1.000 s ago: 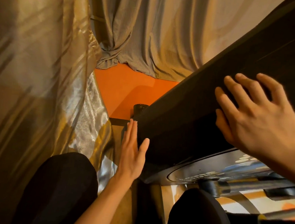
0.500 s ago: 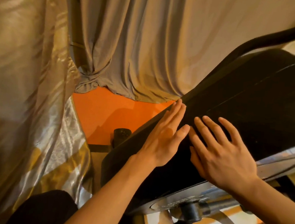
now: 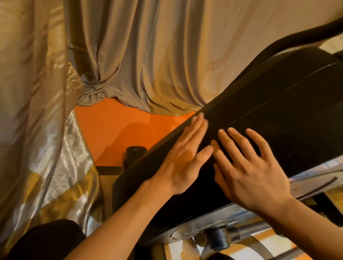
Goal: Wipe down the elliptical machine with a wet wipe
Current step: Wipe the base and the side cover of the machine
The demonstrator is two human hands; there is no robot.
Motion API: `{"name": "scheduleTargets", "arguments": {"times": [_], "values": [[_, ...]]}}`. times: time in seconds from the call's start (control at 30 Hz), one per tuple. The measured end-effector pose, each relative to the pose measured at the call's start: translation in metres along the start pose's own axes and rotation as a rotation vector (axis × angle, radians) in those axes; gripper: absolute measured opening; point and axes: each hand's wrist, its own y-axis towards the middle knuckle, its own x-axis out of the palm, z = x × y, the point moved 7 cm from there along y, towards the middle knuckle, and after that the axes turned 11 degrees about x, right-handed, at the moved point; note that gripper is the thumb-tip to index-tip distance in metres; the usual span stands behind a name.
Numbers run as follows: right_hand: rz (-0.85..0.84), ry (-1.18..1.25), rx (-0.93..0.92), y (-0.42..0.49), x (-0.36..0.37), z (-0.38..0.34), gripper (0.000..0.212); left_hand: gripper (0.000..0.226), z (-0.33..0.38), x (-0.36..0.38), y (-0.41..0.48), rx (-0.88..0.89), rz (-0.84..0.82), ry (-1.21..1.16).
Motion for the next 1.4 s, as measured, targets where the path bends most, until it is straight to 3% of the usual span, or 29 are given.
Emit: {"name": "scheduleTargets", "arguments": {"times": [0.1,0.2,0.27,0.33,0.43,0.5,0.63,0.7,0.8,0.97,1.03,1.17,1.27,1.4], "values": [[0.004,0.009,-0.01,0.0,0.0,0.0,0.05,0.082,0.017,0.005,0.007,0.049,-0.012,0.01],[-0.008,0.003,-0.003,-0.001,0.001,0.002,0.052,0.084,-0.024,-0.001,-0.075,-0.015,0.135,0.025],[-0.004,0.0,0.0,-0.002,0.002,0.002,0.052,0.085,-0.073,-0.008,-0.154,-0.158,0.253,0.01],[-0.008,-0.004,-0.004,-0.001,0.002,0.001,0.053,0.08,-0.118,-0.013,-0.209,-0.395,0.379,-0.162],[-0.023,-0.008,-0.021,0.0,0.001,-0.001,0.053,0.072,-0.144,-0.014,-0.22,-0.607,0.508,-0.344],[-0.026,0.005,-0.014,-0.002,0.001,-0.001,0.053,0.067,-0.132,-0.018,-0.197,-0.549,0.492,-0.23],[-0.03,0.019,-0.012,0.0,0.0,-0.001,0.054,0.085,-0.044,0.002,-0.116,-0.148,0.204,-0.044],[-0.03,0.021,-0.013,0.0,-0.001,-0.001,0.055,0.088,-0.013,0.013,-0.087,-0.057,0.124,-0.015],[-0.032,0.019,-0.012,-0.001,0.0,-0.002,0.055,0.084,-0.034,0.005,-0.1,-0.087,0.2,0.005],[-0.053,0.025,-0.013,-0.001,0.003,-0.001,0.056,0.076,-0.137,-0.025,-0.197,-0.535,0.413,-0.177],[-0.062,0.03,-0.013,-0.001,0.003,0.0,0.057,0.077,-0.148,-0.024,-0.206,-0.618,0.446,-0.267],[-0.048,0.029,-0.009,-0.002,0.004,-0.001,0.056,0.08,-0.102,-0.022,-0.157,-0.355,0.318,-0.086],[-0.047,0.023,-0.019,-0.001,0.003,0.0,0.056,0.083,-0.06,-0.014,-0.098,-0.171,0.204,-0.085],[-0.029,0.029,-0.014,-0.002,0.003,0.0,0.056,0.082,-0.048,-0.014,-0.062,-0.069,0.17,-0.068]]}}
